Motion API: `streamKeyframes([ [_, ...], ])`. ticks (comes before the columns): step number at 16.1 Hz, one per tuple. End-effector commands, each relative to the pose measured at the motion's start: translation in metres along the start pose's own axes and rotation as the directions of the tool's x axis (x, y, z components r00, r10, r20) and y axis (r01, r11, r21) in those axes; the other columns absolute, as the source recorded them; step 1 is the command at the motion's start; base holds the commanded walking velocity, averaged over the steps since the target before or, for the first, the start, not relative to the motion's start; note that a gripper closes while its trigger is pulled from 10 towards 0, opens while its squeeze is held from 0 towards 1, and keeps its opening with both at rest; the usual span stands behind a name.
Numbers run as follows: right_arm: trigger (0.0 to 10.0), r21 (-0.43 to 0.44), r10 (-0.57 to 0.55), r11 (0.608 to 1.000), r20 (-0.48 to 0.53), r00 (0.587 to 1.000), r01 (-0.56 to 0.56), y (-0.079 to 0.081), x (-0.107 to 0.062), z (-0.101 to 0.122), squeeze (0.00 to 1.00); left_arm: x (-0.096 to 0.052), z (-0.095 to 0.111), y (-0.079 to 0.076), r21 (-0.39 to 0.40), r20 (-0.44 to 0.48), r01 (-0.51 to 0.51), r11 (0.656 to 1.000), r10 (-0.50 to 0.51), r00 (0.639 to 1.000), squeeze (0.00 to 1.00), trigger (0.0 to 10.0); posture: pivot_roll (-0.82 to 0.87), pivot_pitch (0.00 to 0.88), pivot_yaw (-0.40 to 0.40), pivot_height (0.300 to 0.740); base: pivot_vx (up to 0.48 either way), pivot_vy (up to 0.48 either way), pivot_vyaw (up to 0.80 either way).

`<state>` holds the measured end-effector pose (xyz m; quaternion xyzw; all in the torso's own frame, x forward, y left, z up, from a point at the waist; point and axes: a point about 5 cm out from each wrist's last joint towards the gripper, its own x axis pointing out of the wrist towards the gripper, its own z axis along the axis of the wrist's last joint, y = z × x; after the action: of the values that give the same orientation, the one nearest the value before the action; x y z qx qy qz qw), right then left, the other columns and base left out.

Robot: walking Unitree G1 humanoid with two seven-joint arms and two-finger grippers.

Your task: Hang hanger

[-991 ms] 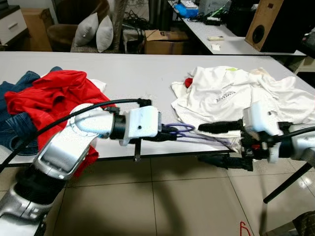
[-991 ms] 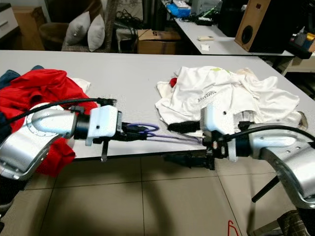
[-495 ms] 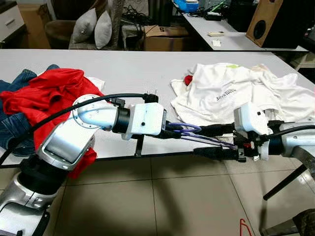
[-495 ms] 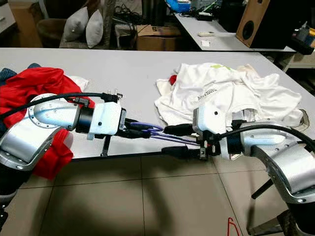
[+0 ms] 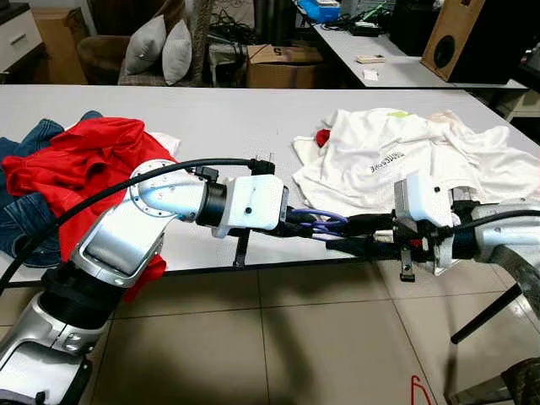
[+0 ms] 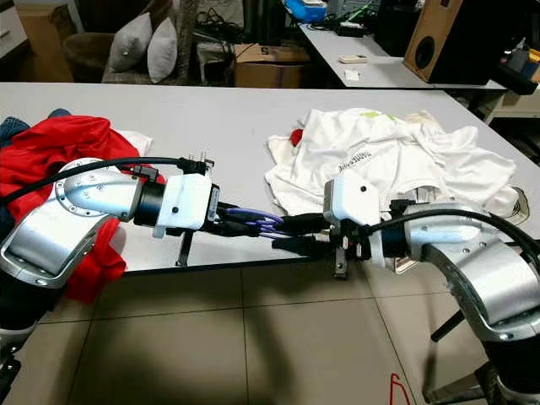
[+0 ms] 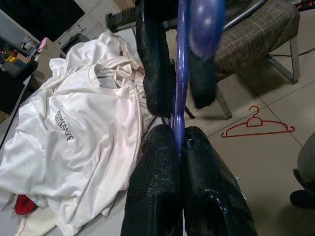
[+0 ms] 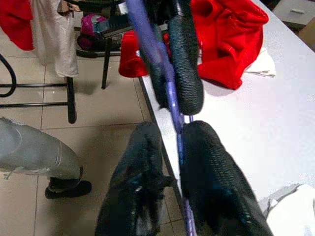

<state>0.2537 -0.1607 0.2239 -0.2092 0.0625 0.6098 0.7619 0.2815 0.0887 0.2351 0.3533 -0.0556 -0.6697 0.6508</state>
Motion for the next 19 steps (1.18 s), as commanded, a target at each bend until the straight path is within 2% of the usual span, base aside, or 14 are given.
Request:
streamKeyframes([
  [1, 0.0, -0.014, 0.007, 1.000, -0.001, 1.000, -0.007, -0.001, 0.002, 0.002, 0.00, 0.001, 0.008, 0.003, 0.027, 0.017, 0.016, 1.000, -0.016, 1.000, 0.00, 10.0, 0.07, 0.000, -0.043, 0.740, 0.000, 0.000, 0.00],
  [9, 0.0, -0.024, 0.017, 1.000, -0.010, 1.000, -0.017, -0.003, 0.005, 0.000, 0.00, 0.003, 0.022, 0.007, -0.014, 0.108, 0.009, 1.000, -0.007, 0.994, 0.00, 10.0, 0.07, 0.000, -0.043, 0.740, 0.000, 0.000, 0.00],
  [13, 0.0, -0.018, 0.024, 1.000, -0.017, 1.000, -0.024, -0.002, 0.006, -0.002, 0.00, 0.002, 0.024, 0.008, -0.016, 0.110, 0.006, 1.000, -0.004, 0.994, 0.00, 10.0, 0.07, 0.000, -0.043, 0.740, 0.000, 0.000, 0.00],
  [14, 0.0, -0.014, 0.024, 1.000, -0.013, 1.000, -0.024, -0.002, 0.005, -0.003, 0.00, 0.003, 0.023, 0.007, -0.039, 0.109, 0.004, 0.999, 0.000, 0.994, 0.00, 10.0, 0.07, 0.000, -0.043, 0.740, 0.000, 0.000, 0.00],
  [15, 0.0, -0.013, 0.022, 1.000, -0.009, 1.000, -0.022, -0.002, 0.006, -0.003, 0.00, 0.003, 0.022, 0.008, -0.077, 0.118, 0.006, 0.997, 0.003, 0.993, 1.00, 10.0, 0.07, 0.000, -0.042, 0.740, 0.000, 0.000, 0.00],
  [19, 0.0, -0.010, 0.016, 1.000, 0.001, 1.000, -0.016, -0.002, 0.006, -0.003, 0.00, -0.001, 0.022, 0.013, -0.078, 0.137, -0.031, 0.996, 0.042, 0.990, 1.00, 10.0, 0.07, 0.000, -0.037, 0.740, 0.000, 0.000, 0.00],
])
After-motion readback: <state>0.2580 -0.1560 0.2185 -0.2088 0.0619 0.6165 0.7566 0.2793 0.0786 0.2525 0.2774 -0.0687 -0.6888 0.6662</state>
